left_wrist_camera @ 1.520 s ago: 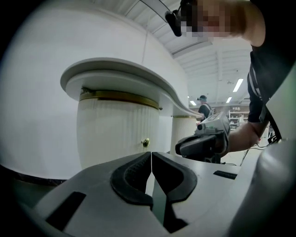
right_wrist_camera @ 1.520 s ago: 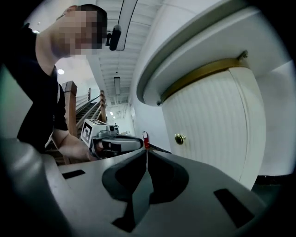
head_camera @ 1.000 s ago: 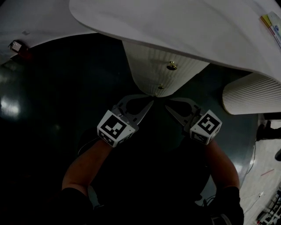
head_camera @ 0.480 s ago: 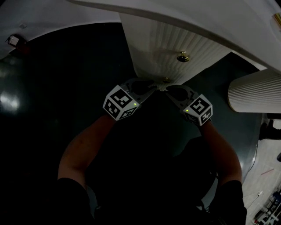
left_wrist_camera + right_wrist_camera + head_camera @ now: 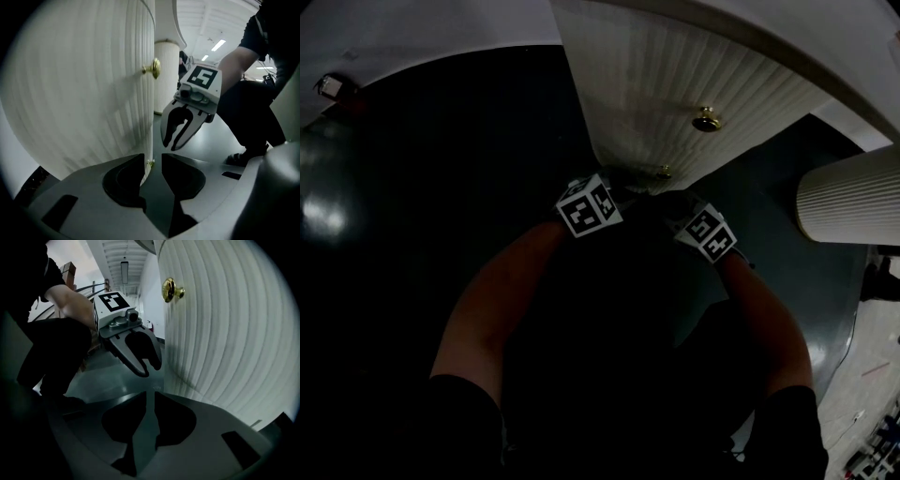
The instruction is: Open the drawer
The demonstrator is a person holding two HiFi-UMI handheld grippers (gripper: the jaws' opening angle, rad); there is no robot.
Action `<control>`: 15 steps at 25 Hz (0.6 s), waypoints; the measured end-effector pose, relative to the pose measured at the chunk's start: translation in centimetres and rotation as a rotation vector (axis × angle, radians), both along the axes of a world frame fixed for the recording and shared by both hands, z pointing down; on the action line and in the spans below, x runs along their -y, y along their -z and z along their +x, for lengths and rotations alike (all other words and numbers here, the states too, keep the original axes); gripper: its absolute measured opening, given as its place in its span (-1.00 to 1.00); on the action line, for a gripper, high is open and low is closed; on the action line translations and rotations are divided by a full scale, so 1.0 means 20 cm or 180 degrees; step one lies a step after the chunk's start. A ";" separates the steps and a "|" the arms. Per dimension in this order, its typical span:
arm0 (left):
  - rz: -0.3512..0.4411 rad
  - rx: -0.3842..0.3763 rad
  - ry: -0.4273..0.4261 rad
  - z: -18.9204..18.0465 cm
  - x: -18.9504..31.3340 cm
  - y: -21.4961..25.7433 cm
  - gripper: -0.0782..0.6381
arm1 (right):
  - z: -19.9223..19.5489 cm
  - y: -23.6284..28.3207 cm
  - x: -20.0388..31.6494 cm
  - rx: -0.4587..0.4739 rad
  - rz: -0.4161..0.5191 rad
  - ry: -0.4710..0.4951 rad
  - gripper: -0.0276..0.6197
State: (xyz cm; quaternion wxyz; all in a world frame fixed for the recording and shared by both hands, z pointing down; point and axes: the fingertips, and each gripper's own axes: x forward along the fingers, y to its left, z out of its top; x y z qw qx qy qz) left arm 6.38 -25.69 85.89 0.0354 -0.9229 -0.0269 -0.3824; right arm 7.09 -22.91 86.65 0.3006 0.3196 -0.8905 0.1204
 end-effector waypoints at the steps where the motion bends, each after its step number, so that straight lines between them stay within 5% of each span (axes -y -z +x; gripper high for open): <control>1: -0.0015 0.0076 -0.0015 -0.01 0.01 -0.04 -0.45 | 0.02 -0.02 0.01 -0.0021 -0.0007 -0.0018 -0.86; 7: -0.0047 0.0355 -0.0041 -0.02 0.04 -0.22 -0.42 | 0.09 -0.15 0.07 -0.0209 -0.0023 -0.0118 -0.85; 15: 0.0106 0.0376 0.0242 0.01 0.09 -0.29 -0.41 | 0.11 -0.28 0.09 -0.0375 -0.0060 -0.0321 -0.85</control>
